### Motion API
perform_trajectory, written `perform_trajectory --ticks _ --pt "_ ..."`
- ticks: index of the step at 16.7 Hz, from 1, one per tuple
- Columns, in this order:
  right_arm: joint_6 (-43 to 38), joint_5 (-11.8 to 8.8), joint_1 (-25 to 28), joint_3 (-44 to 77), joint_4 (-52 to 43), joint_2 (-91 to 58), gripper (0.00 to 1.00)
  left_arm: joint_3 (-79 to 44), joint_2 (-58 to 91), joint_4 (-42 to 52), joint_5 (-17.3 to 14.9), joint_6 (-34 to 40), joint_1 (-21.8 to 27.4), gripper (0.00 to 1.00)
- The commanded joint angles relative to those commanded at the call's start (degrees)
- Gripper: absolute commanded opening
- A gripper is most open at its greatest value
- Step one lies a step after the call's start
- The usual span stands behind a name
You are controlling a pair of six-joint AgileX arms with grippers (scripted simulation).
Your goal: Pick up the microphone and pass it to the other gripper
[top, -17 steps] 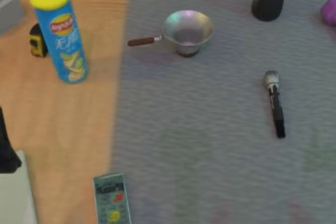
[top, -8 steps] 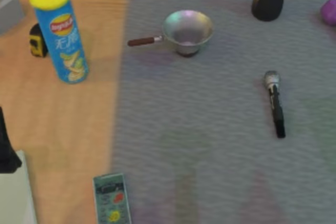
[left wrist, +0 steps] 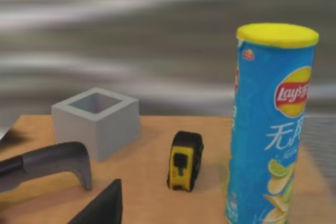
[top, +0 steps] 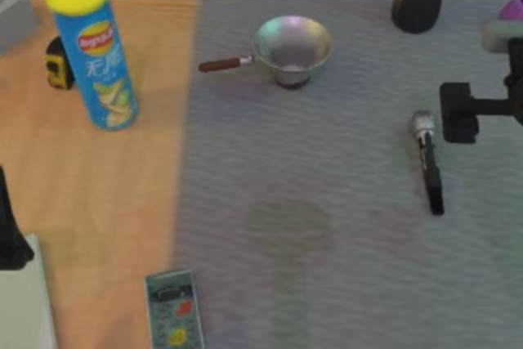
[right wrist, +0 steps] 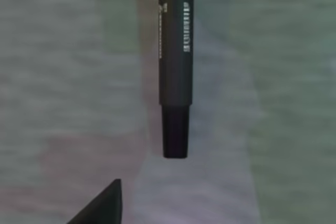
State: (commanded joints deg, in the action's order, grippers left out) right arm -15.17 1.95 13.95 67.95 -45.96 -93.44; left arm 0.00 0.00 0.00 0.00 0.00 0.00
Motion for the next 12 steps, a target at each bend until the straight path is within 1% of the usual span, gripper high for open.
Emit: perform_trajectory --ticks 3,6,8,12 --pt "-2.18 0.17 1.96 9.82 -6.01 -11.85 1.0 0.0 0.0 0.0 0.0 0.0 0.0 1.0" --pt "-3.7 0.27 3.32 17.03 -9.84 -19.94 1.0 0.0 0.0 0.0 0.0 0.0 0.0 1.0" --pt "-4.24 0.29 3.81 19.69 -11.1 -22.94 1.0 0.0 0.0 0.0 0.0 0.0 0.0 1.0" --pt "-4.36 0.3 3.91 20.25 -11.35 -23.58 1.0 0.0 0.0 0.0 0.0 0.0 0.0 1.0"
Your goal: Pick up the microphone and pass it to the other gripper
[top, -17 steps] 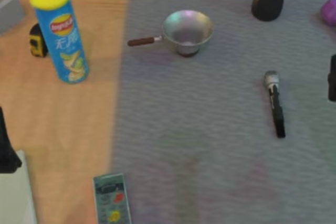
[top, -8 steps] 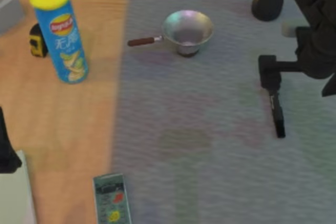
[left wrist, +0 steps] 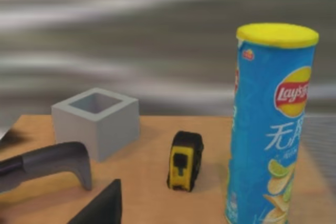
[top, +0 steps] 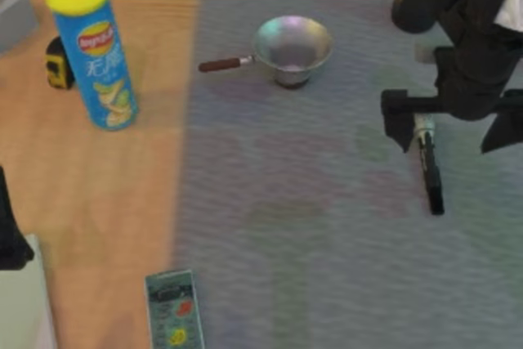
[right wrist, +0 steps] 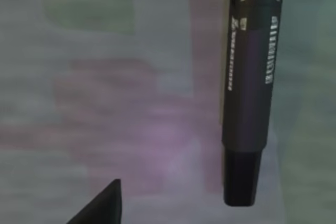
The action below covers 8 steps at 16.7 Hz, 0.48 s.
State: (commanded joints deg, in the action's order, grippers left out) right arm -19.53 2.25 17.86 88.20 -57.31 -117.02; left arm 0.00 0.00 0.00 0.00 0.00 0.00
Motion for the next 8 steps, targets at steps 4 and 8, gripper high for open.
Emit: perform_trajectory --ticks 4,8 --pt "0.14 -0.02 -0.26 -0.65 1.05 -0.44 1.0 0.0 0.0 0.0 0.0 0.0 0.0 1.0" --pt "0.26 0.02 -0.32 -4.01 9.03 -4.85 1.0 0.0 0.0 0.0 0.0 0.0 0.0 1.0"
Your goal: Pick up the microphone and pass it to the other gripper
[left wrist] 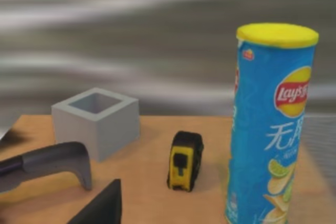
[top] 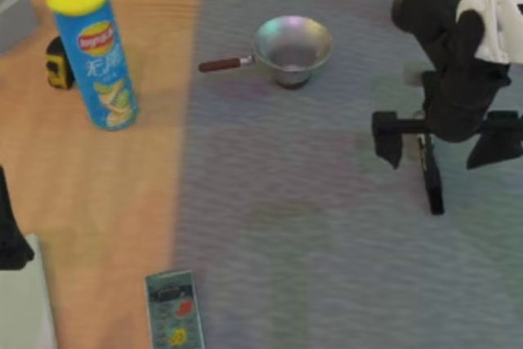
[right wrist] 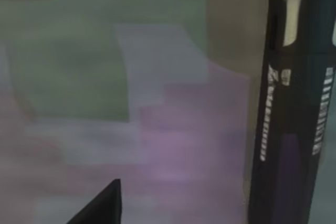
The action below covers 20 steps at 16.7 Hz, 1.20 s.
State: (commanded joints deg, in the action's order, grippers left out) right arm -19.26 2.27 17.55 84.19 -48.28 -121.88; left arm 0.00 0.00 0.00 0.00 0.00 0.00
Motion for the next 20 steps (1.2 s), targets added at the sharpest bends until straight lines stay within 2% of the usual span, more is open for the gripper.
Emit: perform_trajectory --ticks 4,9,20 --pt "0.07 0.04 -0.13 -3.65 8.49 -4.77 1.0 0.0 0.0 0.0 0.0 0.0 0.0 1.0" --pt "0.07 0.05 -0.15 -4.15 9.52 -5.52 1.0 0.0 0.0 0.0 0.0 0.0 0.0 1.0" --pt "0.07 0.05 -0.15 -4.15 9.52 -5.52 0.17 0.0 0.0 0.0 0.0 0.0 0.0 1.0"
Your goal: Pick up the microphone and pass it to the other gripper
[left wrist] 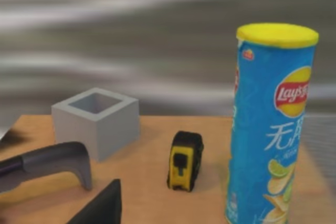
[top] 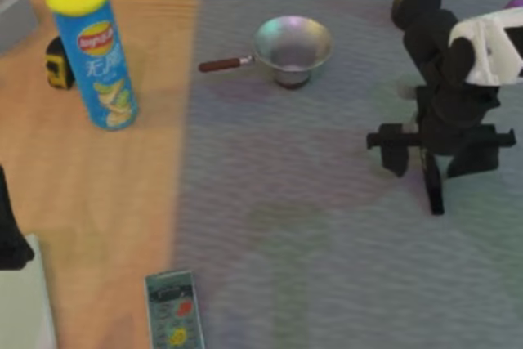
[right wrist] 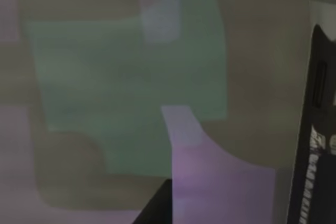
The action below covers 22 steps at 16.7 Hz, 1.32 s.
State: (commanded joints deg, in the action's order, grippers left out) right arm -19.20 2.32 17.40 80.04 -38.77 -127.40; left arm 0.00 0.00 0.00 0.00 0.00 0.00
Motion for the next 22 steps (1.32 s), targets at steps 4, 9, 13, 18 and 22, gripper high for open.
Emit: perform_trajectory --ticks 4,9,13,18,22 --pt "0.0 0.0 0.0 0.0 0.0 0.0 0.0 0.0 0.0 0.0 0.0 0.0 0.0 1.0" --pt "0.0 0.0 0.0 0.0 0.0 0.0 0.0 0.0 0.0 0.0 0.0 0.0 0.0 1.0" --pt "0.39 0.04 0.17 1.16 -0.38 3.03 0.0 0.0 0.0 0.0 0.0 0.0 0.0 1.0" --pt "2.88 -4.33 0.23 -1.51 10.96 4.84 0.0 0.0 0.0 0.0 0.0 0.0 0.0 1.0" --pt "6.38 -10.54 0.04 -6.56 30.05 8.08 0.0 0.0 0.0 0.0 0.0 0.0 0.0 1.0"
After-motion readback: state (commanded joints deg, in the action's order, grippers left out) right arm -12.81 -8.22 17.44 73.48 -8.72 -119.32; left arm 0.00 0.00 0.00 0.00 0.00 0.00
